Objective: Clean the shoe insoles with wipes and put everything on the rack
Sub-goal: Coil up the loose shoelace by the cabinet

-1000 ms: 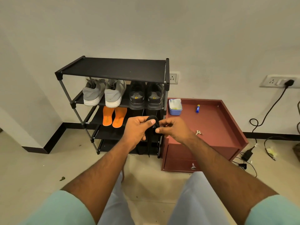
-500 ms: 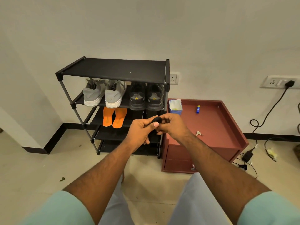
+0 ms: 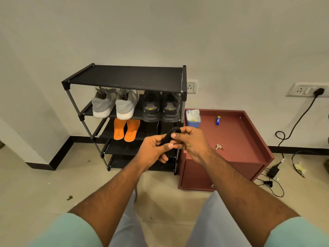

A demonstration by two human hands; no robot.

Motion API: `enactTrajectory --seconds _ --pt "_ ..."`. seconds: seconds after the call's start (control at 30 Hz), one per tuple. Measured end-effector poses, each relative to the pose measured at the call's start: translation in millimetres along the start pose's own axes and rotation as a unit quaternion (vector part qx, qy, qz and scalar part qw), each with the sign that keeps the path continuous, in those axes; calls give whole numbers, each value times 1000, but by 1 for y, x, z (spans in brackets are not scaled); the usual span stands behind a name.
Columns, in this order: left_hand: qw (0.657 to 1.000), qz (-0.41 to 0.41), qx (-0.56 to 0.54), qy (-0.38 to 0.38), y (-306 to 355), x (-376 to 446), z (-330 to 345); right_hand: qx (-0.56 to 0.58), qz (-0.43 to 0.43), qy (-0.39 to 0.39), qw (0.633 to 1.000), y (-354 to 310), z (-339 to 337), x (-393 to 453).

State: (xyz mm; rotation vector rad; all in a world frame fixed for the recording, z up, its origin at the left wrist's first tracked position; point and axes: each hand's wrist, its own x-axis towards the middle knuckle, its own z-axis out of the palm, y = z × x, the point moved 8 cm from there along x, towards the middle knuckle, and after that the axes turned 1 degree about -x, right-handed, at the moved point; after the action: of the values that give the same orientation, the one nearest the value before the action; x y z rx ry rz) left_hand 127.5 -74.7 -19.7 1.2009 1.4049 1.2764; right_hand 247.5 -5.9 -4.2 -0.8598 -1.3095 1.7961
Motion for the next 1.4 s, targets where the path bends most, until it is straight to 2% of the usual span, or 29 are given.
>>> enactTrajectory --seconds 0.17,0.23,0.27,0.3,0.37,0.43,0.47,0.53,0.6,0.67,0.83,1.0,1.13,1.27,1.4 --pt "1000 -16 22 -9 -3 0 1 -32 13 -9 999 3 -3 -2" --pt "996 -22 85 -13 -4 1 -1 -104 10 -15 994 2 -7 -3" --pt "992 -24 120 -10 -3 3 -3 -178 -9 -13 984 -2 -12 -2" --pt "988 -27 154 -7 -2 5 -6 -279 -42 -10 959 -10 -16 -1" --pt "976 -37 216 -18 0 9 -7 -485 -135 -39 863 -28 -8 -4" --pt "962 -40 268 -40 4 12 -3 -597 -206 -121 766 -34 16 -10" --pt "958 -38 279 -48 7 14 0 -630 -209 -156 732 -31 25 -12" --pt "957 -32 280 -64 14 14 6 -682 -167 -184 688 -21 32 -9" --pt "958 -34 273 -76 18 15 10 -703 -111 -194 675 -14 29 -4" --pt "961 -44 264 -76 20 15 7 -683 -80 -195 700 -17 26 -3" --pt "967 -64 238 -63 6 11 -12 -580 -39 -147 801 -28 7 -1" --pt "986 -21 160 -35 11 7 -8 -523 -12 -138 841 -2 -6 1" --pt "987 5 156 -47 27 10 -3 -352 -12 -139 925 8 -4 -8" --pt "982 9 176 -69 42 12 12 -242 -9 -147 959 22 11 -11" --pt "984 19 172 -48 50 17 20 -98 -14 -119 988 30 23 -16"
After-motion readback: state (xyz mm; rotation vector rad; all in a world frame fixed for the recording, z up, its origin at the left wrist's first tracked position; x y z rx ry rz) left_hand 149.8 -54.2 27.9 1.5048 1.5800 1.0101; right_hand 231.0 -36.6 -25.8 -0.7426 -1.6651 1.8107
